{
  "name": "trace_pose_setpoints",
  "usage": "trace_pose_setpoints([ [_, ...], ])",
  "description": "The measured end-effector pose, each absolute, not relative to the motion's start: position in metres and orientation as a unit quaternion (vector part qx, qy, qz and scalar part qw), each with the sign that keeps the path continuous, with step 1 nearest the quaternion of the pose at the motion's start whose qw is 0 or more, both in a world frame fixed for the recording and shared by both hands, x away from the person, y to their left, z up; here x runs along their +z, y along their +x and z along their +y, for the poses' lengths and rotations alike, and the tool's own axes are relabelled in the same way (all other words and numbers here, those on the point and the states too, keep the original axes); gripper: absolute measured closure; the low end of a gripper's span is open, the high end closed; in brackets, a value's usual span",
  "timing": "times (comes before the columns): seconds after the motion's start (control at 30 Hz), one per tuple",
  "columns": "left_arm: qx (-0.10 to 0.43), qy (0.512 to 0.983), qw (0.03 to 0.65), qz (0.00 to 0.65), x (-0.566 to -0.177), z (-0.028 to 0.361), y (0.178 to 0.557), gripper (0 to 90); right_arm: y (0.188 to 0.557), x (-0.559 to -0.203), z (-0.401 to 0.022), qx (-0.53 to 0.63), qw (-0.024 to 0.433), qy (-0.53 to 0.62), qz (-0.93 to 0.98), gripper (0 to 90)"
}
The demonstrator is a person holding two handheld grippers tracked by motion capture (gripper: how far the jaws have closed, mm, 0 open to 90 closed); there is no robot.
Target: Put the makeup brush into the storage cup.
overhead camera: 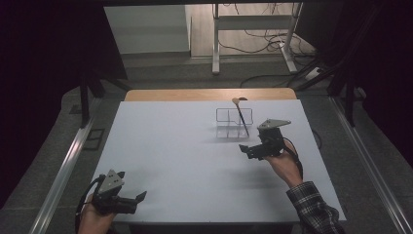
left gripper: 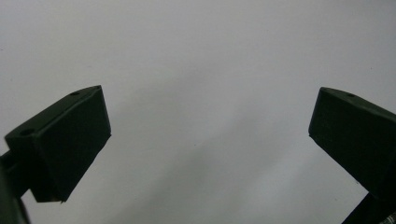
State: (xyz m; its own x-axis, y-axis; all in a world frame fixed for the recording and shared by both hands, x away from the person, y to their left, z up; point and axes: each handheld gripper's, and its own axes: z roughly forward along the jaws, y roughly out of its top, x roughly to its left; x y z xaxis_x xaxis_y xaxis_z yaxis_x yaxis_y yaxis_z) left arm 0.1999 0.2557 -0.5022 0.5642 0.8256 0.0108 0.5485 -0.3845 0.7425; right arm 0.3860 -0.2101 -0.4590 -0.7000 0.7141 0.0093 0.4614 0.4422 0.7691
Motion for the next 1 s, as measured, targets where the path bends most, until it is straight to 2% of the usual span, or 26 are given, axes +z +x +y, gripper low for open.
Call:
trace_pose_setpoints([
  [1.0,0.180,0.808,0.369,0.422,-0.502,0.256,0.200,0.0,0.347,-0.463,-0.226,0.391,0.154,0.352,0.836,0.0],
])
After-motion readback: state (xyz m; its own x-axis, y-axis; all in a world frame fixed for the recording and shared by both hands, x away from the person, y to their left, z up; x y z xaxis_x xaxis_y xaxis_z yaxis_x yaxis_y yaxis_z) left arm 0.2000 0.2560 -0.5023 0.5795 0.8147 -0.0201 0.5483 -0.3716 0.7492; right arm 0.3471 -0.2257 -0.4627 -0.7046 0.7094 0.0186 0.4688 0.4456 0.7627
